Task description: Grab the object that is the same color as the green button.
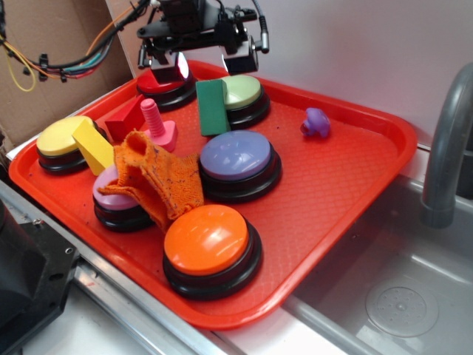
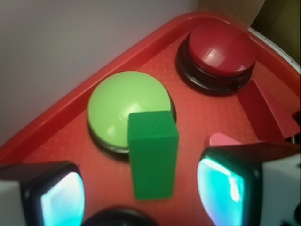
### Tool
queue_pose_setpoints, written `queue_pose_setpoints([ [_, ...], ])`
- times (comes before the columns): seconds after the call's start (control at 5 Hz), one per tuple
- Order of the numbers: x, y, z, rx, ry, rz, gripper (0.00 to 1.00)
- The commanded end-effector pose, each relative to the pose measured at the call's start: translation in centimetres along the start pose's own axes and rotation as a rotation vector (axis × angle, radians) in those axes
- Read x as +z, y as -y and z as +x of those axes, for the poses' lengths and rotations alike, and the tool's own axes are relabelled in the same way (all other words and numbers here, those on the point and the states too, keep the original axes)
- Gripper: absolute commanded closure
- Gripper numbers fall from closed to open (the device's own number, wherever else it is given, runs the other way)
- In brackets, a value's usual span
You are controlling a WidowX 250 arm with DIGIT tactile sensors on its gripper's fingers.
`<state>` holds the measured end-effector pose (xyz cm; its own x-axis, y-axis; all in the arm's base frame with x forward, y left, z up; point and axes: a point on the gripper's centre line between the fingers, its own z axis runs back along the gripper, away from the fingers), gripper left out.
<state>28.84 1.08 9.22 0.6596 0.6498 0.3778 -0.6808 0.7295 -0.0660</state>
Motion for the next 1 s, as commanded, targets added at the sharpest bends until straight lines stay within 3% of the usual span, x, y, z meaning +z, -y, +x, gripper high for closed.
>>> queue_pose_setpoints([
  [0.0,-0.6,-1.0,2.3,0.032,0.029,0.014,0.0],
  [0.4,-1.8,-0.5,1.8,-0.002,0.011,-0.016,0.0],
  [0.8,-2.3,-0.5,1.7,-0.005,0.016,-0.005,0.0],
])
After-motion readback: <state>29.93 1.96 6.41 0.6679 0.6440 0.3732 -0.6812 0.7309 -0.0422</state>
